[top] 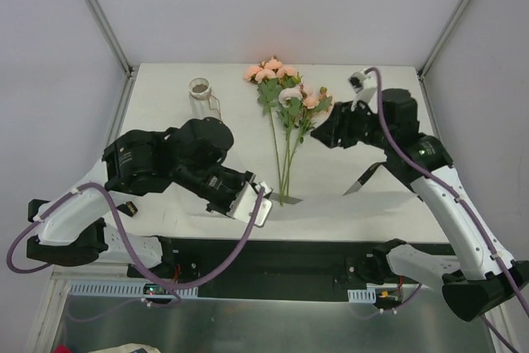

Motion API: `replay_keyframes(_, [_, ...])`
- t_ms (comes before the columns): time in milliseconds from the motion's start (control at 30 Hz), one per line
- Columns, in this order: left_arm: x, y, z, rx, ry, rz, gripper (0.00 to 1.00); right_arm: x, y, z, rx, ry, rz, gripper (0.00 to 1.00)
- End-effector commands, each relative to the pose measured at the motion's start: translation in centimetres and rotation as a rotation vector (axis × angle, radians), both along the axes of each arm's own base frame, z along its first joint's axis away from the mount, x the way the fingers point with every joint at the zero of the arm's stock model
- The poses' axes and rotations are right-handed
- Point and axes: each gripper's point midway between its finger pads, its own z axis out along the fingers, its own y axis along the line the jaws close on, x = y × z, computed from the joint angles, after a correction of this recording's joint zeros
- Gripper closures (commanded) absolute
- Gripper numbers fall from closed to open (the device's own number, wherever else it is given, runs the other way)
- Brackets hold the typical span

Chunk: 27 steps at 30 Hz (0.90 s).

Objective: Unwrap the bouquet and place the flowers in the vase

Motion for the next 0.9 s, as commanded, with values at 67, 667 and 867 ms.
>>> replay_keyframes(67, [-1.5,-1.1,-2.6,0.081,0.03,-0.107,0.66,-7.1,3.5,-8.1,-0.104,0.164,0.168,0.5])
replay_keyframes(667, [8.9,-2.3,5.3,-0.167,-0.089,0.464,0.01,-17.1,1.7,-12.2,-0.229,0.147,0.314,0.4])
replay_keyframes(867, [17.9,1.9,5.5,-0.158,-0.047,0.838,0.01,-6.0,1.0,-6.4,-0.399,-0.026,-0.035,0.21])
